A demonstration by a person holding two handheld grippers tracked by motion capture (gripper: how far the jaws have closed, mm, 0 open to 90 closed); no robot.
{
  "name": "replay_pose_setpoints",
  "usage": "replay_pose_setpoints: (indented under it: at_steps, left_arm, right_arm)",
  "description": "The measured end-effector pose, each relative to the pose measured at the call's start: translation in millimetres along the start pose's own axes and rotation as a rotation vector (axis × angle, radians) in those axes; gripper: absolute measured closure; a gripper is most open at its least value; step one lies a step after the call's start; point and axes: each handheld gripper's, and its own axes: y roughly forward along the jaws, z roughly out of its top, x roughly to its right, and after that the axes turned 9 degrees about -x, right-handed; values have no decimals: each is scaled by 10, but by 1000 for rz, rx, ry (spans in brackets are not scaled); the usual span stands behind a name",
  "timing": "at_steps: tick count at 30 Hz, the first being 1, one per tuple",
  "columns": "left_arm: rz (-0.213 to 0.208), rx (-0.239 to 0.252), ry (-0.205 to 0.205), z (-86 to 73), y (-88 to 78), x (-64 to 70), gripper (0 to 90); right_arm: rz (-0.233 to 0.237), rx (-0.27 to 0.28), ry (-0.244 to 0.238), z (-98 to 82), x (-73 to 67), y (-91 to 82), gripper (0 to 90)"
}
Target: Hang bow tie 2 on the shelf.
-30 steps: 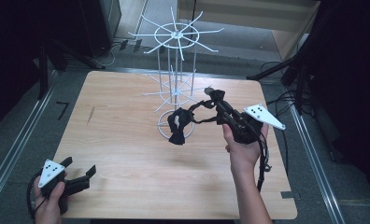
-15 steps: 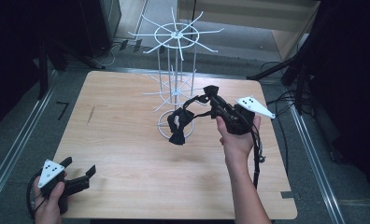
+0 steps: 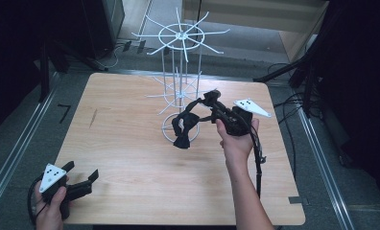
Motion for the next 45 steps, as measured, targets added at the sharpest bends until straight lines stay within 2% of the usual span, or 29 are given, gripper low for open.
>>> replay_pose_setpoints:
  at_steps: [8,15,22,32,36,38,42,45]
  left_arm:
    - [0,0,1,0,1,3,71]
    - [1,2,-1,-1,-1,0,71]
    - [-1,-1,0,1,1,1,71]
    - [4,-1,1,1,2,6,71]
    - [0,-1,1,0,1,2,72]
    - [0,-1,1,1,1,3,71]
    - [1,-3,3,1,3,4,71]
    - [3,0,2,1,3,6,72]
  right_arm:
    - [-23,-58,14,-86,19,174,775]
    - [-25,-71,11,-128,18,228,731]
    - [-9,-67,35,-205,131,175,573]
    - [-24,-83,3,-405,288,36,377]
    - [-73,-96,-13,-503,355,-22,284]
    - [-76,-101,-12,-542,382,-49,219]
    - [-118,-122,-22,-638,427,-102,117]
    - [-116,-134,-20,-694,475,-131,33]
